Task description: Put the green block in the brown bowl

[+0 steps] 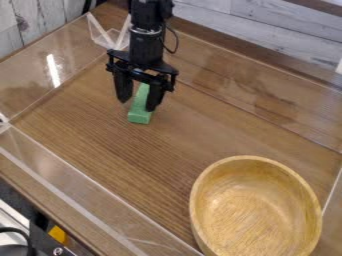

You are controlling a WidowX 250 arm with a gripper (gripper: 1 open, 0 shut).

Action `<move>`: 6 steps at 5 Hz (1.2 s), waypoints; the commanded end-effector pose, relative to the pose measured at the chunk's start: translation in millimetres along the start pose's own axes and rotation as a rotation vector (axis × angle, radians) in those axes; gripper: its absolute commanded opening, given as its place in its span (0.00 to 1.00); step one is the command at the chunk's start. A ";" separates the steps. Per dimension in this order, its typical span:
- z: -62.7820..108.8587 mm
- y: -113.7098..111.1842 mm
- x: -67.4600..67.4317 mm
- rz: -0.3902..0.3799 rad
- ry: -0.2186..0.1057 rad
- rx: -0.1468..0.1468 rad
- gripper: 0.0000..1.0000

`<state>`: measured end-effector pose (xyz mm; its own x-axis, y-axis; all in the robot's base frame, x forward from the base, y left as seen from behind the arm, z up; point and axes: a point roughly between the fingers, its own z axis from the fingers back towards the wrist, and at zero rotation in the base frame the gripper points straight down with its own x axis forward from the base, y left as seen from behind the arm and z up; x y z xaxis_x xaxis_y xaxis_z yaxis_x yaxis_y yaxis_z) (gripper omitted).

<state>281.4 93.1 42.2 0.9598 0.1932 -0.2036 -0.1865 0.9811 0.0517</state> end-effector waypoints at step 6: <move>27.8 1.1 2.8 0.055 -0.080 -0.019 1.00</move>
<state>284.5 90.3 48.1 0.9523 0.2374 -0.1917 -0.2349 0.9713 0.0361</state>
